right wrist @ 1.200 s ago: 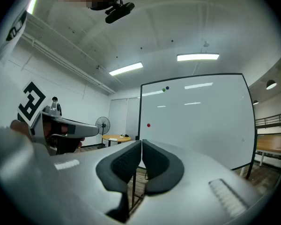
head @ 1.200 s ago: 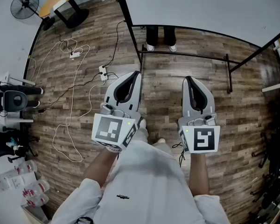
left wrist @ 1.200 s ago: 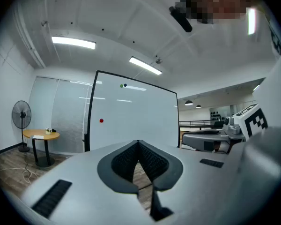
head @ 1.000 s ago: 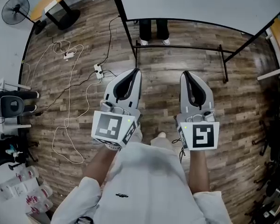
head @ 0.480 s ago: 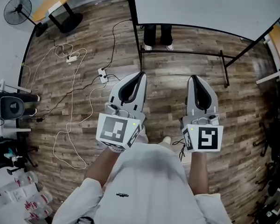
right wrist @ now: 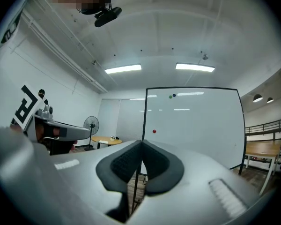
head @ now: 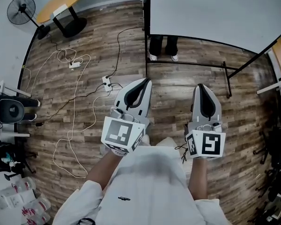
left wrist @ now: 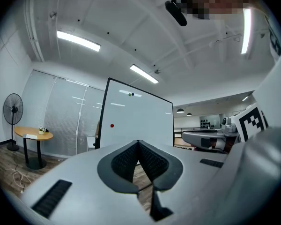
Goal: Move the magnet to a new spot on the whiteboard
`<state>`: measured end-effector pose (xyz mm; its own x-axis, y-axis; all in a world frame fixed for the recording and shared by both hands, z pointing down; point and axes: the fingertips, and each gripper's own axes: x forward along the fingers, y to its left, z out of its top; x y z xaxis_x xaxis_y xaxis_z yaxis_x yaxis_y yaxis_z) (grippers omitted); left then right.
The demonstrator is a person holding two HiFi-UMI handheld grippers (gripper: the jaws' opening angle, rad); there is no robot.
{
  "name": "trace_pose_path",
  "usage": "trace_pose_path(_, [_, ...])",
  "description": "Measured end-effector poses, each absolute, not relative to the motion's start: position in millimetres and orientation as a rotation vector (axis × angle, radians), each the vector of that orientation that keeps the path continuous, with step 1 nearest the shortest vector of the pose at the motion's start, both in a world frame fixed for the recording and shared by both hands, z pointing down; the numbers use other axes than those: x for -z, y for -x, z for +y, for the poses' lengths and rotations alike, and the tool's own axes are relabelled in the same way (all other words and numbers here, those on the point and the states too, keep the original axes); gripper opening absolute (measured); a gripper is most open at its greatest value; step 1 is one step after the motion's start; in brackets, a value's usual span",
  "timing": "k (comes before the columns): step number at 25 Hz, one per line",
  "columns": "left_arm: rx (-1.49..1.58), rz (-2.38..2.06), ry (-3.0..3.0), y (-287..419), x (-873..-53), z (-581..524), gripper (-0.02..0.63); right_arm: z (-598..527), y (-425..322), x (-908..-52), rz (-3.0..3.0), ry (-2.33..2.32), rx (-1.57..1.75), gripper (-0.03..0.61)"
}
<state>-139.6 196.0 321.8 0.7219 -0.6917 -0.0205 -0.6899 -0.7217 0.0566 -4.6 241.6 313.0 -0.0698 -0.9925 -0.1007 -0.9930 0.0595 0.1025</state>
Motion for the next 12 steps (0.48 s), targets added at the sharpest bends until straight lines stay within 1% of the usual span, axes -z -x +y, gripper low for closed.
trace_pose_path(3, [0.078, -1.158, -2.867, 142, -321, 181, 0.006, 229, 9, -313, 2.299, 2.137, -0.226, 0.000])
trace_pose_path(12, [0.037, -1.177, -2.859, 120, -336, 110, 0.006, 150, -17, -332, 2.305, 2.116, -0.184, 0.000])
